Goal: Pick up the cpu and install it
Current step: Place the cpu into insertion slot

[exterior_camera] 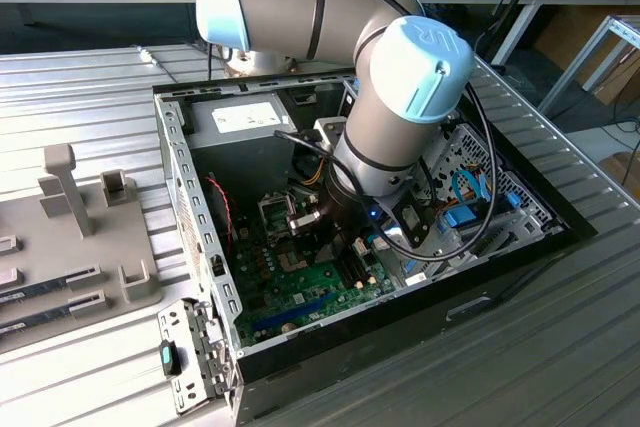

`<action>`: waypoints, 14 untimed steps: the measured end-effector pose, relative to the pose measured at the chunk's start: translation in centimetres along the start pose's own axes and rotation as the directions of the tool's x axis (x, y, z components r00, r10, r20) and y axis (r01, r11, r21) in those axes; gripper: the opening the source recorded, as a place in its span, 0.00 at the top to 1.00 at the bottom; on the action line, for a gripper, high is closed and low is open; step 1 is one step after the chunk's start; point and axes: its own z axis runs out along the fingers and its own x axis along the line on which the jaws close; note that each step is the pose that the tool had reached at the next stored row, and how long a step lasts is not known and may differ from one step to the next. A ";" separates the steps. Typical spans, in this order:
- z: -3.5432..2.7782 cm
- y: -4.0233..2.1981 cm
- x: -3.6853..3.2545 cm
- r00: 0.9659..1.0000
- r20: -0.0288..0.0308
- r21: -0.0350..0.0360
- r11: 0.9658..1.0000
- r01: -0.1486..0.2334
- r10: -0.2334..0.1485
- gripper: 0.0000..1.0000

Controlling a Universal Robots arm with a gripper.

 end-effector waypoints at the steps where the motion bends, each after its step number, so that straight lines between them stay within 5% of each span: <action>1: -0.01 0.00 0.00 1.000 0.000 0.000 1.000 0.000 0.000 0.53; 8: -1.24 0.05 0.04 1.000 0.002 0.000 1.000 0.000 0.000 0.53; 14: -1.30 0.56 0.07 1.000 0.002 0.000 1.000 0.000 0.000 0.53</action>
